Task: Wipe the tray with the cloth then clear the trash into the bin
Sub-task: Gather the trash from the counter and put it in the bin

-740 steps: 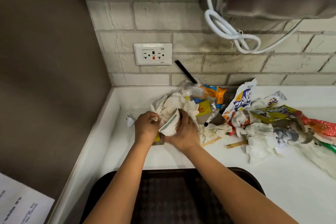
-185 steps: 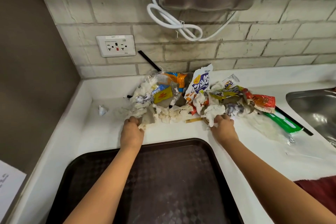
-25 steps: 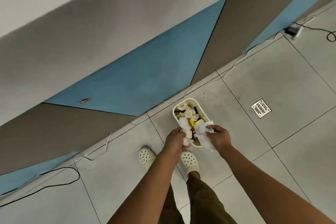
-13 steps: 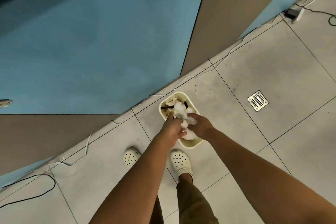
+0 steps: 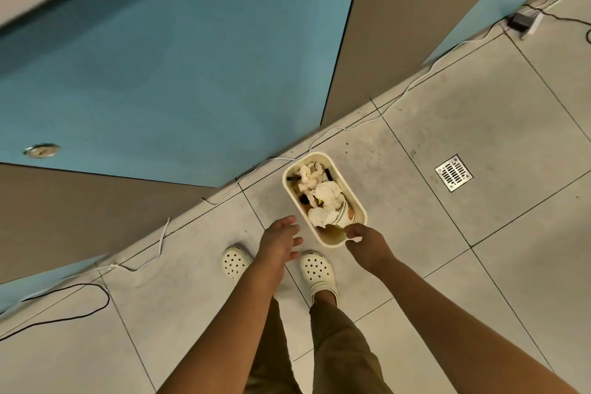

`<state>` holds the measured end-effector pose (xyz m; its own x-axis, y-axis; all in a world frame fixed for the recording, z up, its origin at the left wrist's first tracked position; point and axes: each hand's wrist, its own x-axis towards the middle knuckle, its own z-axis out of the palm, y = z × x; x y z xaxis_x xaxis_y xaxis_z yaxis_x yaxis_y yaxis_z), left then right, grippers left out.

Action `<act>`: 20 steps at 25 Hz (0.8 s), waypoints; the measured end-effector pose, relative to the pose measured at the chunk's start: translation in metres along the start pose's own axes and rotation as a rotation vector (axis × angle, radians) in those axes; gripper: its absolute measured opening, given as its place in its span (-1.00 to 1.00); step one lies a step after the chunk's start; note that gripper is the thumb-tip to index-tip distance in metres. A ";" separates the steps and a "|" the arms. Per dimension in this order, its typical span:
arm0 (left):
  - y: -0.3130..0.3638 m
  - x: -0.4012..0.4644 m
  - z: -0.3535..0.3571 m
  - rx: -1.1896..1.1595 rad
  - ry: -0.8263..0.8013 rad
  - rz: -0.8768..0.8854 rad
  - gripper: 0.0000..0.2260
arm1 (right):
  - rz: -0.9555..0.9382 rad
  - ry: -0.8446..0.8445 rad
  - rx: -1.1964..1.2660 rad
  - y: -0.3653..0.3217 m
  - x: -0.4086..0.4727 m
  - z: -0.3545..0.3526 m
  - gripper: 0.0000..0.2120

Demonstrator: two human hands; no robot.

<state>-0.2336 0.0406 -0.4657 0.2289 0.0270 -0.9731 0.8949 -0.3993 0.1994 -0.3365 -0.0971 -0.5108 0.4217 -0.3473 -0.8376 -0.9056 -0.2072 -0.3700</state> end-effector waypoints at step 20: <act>0.075 -0.370 -0.132 -0.167 0.060 0.938 -0.81 | -1.003 0.121 0.209 -0.277 -0.298 -0.089 -0.75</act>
<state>-0.2010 0.1222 -0.0750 0.8960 -0.1888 -0.4020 0.3792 -0.1462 0.9137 -0.2071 -0.0176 -0.1225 0.9788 -0.1949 -0.0635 -0.1199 -0.2934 -0.9484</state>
